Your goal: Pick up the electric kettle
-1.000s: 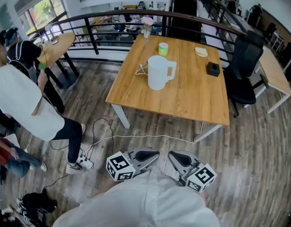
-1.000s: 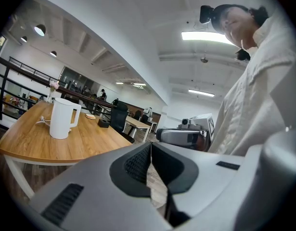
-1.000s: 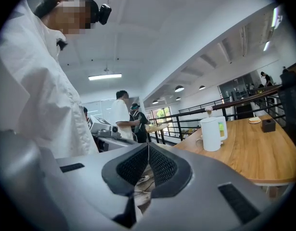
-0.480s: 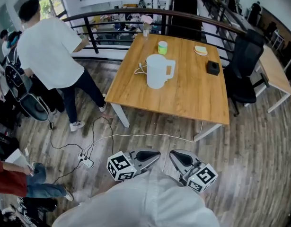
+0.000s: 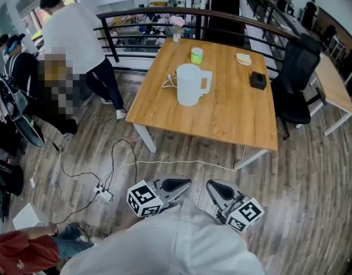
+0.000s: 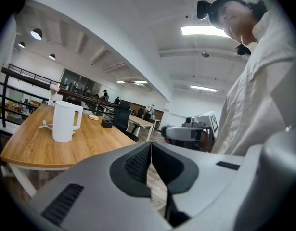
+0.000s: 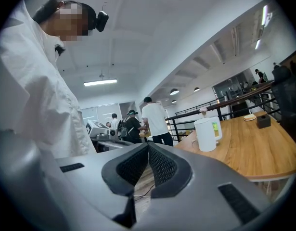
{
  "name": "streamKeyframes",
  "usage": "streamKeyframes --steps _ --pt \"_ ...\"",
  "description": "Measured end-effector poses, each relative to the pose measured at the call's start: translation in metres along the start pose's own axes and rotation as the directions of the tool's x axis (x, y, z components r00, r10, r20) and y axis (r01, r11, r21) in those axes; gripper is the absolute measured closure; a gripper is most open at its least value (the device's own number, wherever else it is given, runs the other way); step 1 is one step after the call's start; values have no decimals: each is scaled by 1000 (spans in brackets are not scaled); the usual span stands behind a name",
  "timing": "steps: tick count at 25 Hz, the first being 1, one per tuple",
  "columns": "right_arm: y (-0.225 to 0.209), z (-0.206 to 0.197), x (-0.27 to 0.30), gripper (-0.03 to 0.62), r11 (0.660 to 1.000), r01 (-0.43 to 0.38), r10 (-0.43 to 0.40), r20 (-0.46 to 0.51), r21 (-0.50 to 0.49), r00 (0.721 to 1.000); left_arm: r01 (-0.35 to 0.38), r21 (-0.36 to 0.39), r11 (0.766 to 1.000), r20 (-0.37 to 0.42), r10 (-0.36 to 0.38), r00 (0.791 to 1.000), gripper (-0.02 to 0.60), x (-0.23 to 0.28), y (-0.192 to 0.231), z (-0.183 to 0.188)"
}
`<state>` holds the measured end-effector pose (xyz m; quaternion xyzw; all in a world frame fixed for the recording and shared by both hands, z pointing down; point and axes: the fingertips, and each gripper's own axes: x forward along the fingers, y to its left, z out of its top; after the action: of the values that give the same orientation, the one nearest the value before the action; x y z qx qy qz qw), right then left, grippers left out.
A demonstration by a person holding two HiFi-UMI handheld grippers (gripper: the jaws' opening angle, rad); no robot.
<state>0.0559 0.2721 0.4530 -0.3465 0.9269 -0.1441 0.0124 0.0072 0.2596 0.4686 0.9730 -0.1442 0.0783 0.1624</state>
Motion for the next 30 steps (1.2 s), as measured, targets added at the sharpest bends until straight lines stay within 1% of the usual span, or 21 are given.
streamKeyframes --steps 2,5,6,8,10,15,22,26,30 --pt "-9 2 -1 579 1000 18 -18 9 9 1000 -66 15 998 43 65 997 574 -1 17 10" --pt "-23 5 2 579 999 37 -38 21 20 999 -164 0 986 145 163 976 574 -9 48 31" --pt "-28 6 5 579 999 43 -43 23 23 999 -182 -14 983 182 181 966 574 -12 57 38" --pt "-38 8 11 579 998 51 -52 22 25 998 -193 -38 980 249 197 948 574 -16 72 52" --pt "-48 11 20 579 998 52 -53 22 25 998 -185 -42 982 284 189 940 574 -14 83 62" --pt "-72 26 48 579 999 36 -37 30 36 999 -127 -40 991 276 134 952 574 3 104 74" --pt "-103 46 99 579 1000 -1 1 22 26 1000 -67 -36 997 262 74 962 574 25 150 91" --pt "-125 59 124 579 1000 9 -9 23 20 1000 -37 -33 999 254 44 966 574 35 178 105" --pt "-152 68 149 579 999 37 -38 10 26 999 -29 -46 999 252 39 967 574 35 209 115"
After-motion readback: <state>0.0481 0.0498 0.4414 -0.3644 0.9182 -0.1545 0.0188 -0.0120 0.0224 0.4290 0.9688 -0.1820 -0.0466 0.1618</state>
